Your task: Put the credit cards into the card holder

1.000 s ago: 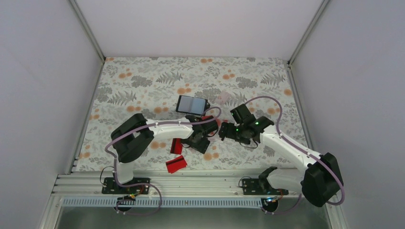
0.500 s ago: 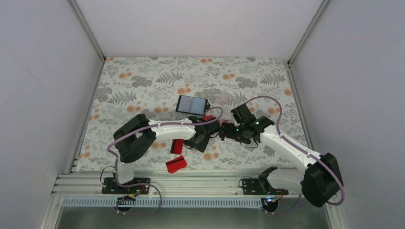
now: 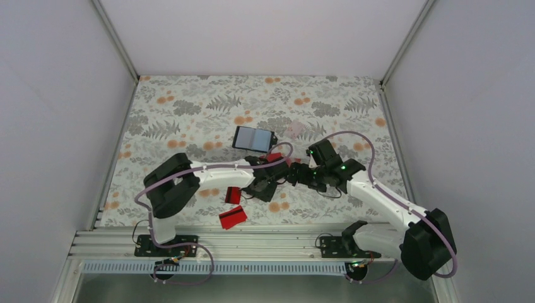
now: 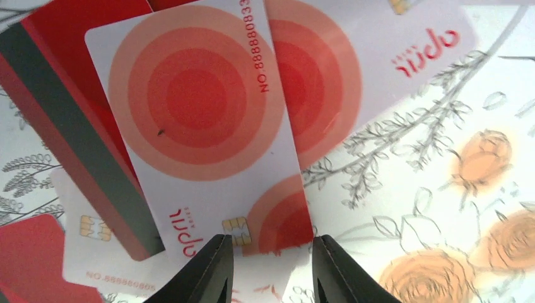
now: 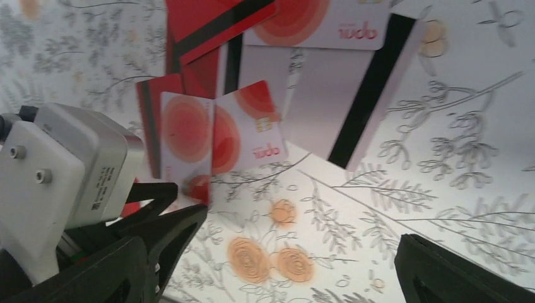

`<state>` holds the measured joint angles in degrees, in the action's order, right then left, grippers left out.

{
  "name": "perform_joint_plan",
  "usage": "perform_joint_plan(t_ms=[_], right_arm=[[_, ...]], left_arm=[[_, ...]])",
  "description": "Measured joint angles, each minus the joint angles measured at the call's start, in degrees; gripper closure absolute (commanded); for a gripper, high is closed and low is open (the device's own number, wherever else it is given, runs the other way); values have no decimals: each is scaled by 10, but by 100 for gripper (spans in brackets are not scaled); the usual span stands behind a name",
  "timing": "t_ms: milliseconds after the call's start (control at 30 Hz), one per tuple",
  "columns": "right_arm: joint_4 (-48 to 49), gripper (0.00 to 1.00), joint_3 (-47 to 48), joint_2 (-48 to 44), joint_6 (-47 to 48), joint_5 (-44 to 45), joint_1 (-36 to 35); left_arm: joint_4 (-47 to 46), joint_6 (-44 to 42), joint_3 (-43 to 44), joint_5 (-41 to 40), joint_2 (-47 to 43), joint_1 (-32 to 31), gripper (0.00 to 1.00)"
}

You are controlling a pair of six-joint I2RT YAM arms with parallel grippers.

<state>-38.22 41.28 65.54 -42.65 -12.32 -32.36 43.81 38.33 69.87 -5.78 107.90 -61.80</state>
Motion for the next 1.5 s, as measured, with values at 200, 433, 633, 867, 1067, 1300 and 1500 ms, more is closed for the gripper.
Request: perform_joint_plan(t_ms=[200, 433, 633, 867, 1067, 1300, 1500], right_arm=[[59, 1, -38, -23, -23, -65, 7], [106, 3, -45, -12, -32, -115, 9], [184, 4, -54, 38, -39, -184, 6], [208, 4, -44, 116, -25, -245, -34], [186, 7, 2, 162, 22, -266, -100], [188, 28, 50, 215, 52, -277, -150], [205, 50, 96, 263, 73, -317, -160]], left_arm=[[-27, -2, -19, 16, -79, -1, 65], [-26, -8, -10, 18, -133, 26, 63], [-33, -51, -53, 55, -146, 115, 65], [-12, -86, -84, 84, -151, 154, 51], [34, -55, -164, 107, -250, 158, 43], [48, 46, -284, 156, -419, 158, 29], [28, 136, -376, 193, -534, 160, 29]])
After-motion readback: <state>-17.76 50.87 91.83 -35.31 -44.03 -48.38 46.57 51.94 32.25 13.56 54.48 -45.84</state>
